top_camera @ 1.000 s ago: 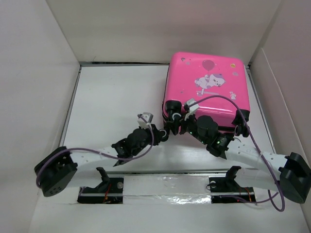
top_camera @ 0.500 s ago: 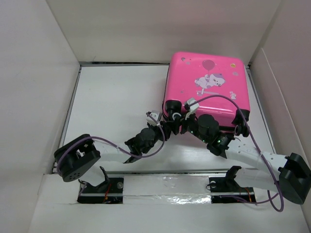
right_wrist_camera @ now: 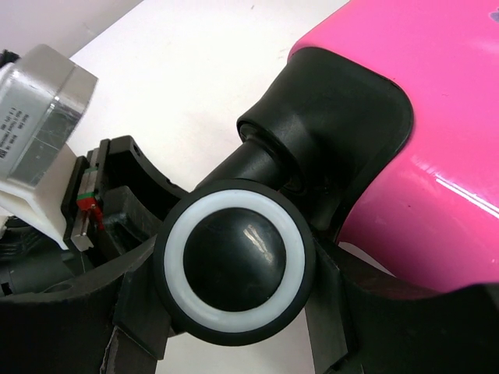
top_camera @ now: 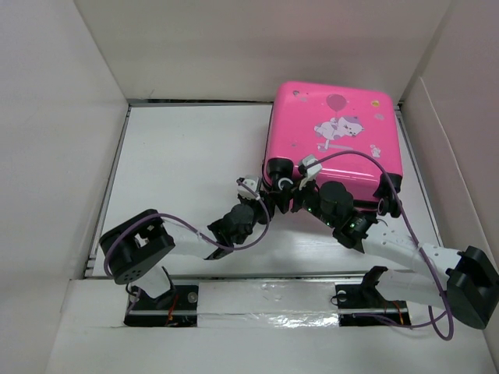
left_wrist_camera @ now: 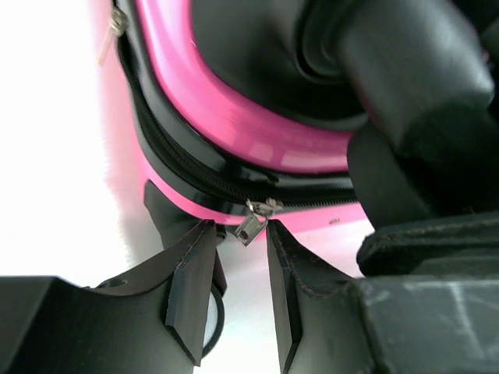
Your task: Pack the luggage
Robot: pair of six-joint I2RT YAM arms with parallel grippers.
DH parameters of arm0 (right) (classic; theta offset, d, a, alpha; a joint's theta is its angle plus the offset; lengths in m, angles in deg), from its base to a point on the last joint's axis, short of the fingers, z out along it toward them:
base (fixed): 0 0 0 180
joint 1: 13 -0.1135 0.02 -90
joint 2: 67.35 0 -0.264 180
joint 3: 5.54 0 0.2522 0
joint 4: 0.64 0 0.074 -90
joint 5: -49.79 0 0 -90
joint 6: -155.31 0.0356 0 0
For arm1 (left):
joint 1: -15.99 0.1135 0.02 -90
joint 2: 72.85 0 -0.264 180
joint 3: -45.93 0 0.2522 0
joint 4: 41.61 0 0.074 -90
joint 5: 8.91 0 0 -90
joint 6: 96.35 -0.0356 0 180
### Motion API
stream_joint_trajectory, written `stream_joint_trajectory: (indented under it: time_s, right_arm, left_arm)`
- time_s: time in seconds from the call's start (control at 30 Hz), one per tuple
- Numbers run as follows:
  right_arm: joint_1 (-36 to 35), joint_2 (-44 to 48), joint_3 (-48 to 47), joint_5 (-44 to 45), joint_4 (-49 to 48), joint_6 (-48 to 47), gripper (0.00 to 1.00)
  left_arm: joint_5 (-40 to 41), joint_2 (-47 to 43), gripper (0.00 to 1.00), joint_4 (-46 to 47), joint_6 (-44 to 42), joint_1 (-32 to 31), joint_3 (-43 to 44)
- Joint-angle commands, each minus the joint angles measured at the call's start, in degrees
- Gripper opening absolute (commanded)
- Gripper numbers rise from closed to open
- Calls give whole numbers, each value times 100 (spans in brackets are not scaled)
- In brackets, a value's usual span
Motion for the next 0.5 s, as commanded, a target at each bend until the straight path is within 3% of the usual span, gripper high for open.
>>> stream_joint_trajectory:
  time_s: [0.0, 0.33, 0.47]
  right_arm:
    - [3, 105, -351, -171, -1055, -5, 4]
    - [-102, -1, -316, -241, -1117, 30, 3]
    - [-155, 34, -324, -311, -1099, 13, 3]
  left_arm:
    - [381, -75, 29, 834, -86, -13, 348]
    - [828, 241, 28, 1353, -33, -180, 471]
    - [988, 276, 20, 1379, -103, -241, 533]
